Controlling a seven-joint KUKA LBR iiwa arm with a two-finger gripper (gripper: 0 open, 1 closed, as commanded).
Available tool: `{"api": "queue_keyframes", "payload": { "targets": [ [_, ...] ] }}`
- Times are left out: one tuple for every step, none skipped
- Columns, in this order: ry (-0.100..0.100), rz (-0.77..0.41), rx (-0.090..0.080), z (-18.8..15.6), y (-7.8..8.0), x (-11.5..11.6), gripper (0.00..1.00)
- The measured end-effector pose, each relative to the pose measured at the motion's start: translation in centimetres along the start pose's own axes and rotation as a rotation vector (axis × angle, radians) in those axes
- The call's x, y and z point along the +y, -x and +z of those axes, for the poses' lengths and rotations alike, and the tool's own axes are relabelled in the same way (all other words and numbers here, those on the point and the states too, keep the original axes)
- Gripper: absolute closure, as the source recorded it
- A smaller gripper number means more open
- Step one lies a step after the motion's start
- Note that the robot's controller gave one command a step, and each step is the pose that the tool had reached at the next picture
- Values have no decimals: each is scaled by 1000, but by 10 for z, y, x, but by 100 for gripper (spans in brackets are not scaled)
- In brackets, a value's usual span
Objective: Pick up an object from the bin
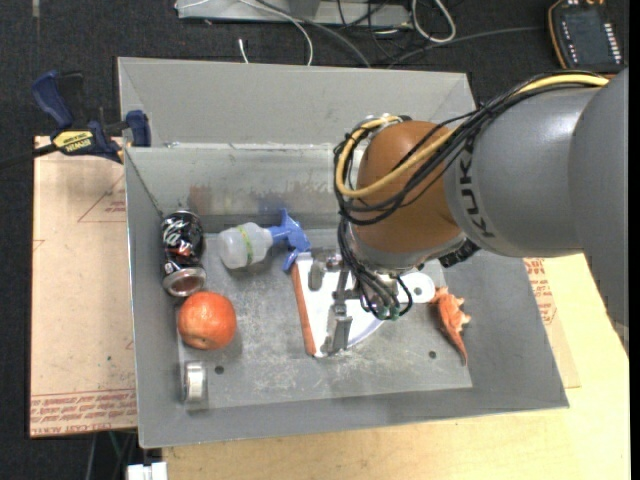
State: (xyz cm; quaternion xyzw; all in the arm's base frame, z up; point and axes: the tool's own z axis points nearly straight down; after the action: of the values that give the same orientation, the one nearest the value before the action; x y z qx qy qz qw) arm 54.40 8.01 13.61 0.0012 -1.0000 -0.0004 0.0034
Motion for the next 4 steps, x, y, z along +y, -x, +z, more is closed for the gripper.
{"api": "queue_keyframes", "payload": {
  "targets": [
    [0, 3, -7, -4, 2, -1, 0],
    [0, -160, -6, 66, -9, -116, 0],
    [1, -356, -11, 5, -49, -98, 0],
    [0, -214, -1, 37, -1, -123, 0]
  ]
}}
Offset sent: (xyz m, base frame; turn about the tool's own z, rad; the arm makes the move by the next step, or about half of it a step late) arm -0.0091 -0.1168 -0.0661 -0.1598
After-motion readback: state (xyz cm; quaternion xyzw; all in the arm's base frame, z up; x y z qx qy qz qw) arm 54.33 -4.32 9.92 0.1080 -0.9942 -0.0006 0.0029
